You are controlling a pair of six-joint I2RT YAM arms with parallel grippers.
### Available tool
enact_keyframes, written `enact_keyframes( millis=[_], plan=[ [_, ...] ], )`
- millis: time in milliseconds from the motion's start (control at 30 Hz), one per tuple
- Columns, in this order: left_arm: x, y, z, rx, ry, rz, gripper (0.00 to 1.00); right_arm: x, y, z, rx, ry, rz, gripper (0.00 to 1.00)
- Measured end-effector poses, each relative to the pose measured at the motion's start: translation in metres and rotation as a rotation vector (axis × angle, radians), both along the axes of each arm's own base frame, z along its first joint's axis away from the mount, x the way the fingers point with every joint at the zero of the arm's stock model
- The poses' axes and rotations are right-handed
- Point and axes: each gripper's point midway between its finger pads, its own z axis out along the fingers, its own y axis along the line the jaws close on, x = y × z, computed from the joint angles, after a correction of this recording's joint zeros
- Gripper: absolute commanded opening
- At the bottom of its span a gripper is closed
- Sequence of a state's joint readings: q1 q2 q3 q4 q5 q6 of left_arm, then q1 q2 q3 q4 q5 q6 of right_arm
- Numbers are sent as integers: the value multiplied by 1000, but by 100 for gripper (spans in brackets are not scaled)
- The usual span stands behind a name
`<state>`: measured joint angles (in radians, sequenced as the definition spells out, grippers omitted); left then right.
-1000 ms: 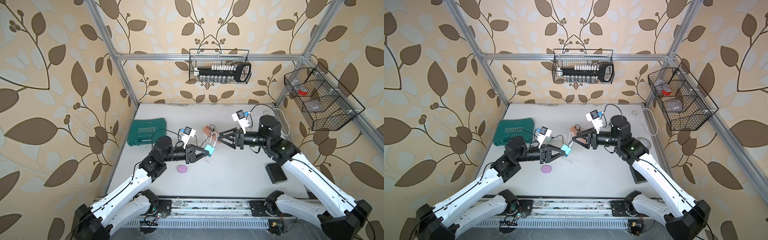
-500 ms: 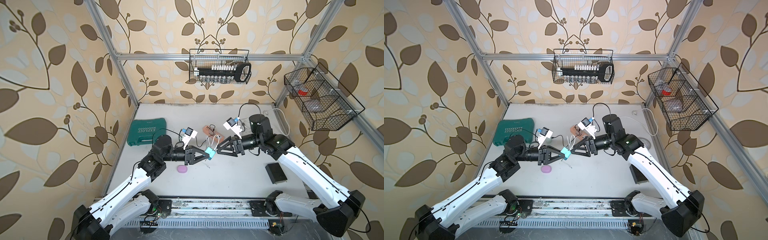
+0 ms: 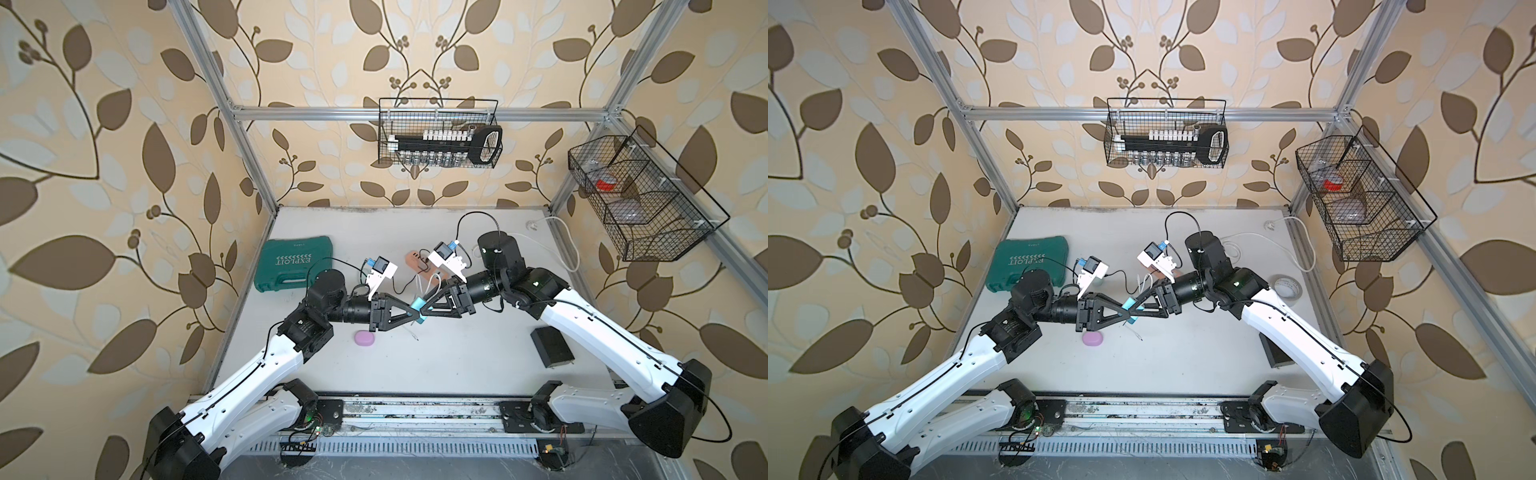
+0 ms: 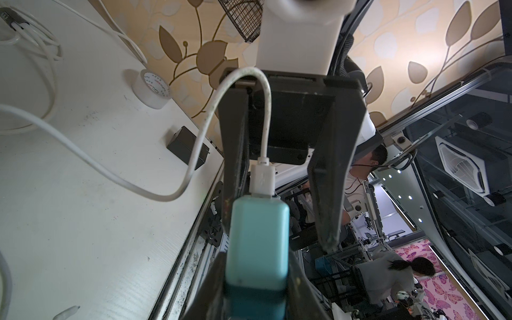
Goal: Charge the bluetooth headset
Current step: Adjust the plug, then insert the plug into the socket.
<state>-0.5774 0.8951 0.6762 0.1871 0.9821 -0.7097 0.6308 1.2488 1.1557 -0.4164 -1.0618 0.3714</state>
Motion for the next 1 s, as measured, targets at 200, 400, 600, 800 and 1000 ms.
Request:
enact_keyframes(
  millis=[200,400,600,800,1000],
  plan=[
    [-5,-1,3,-10,-12,-24,0,-1,1,1,-1,-2,6,35],
    [-7,-1,5,-17,-20,-38,0,-1,1,0,-7,-2,9,24],
    [-4,-2,4,1,-16,-14,79,2,-2,1,-35,-35,-1,23],
    [17,6,-21,116,46,143,99,33,-19,10,-122,-183,-123,23],
    [23,25,-30,165,52,286,99,71,-23,-14,-288,-321,-182,24]
  ],
)
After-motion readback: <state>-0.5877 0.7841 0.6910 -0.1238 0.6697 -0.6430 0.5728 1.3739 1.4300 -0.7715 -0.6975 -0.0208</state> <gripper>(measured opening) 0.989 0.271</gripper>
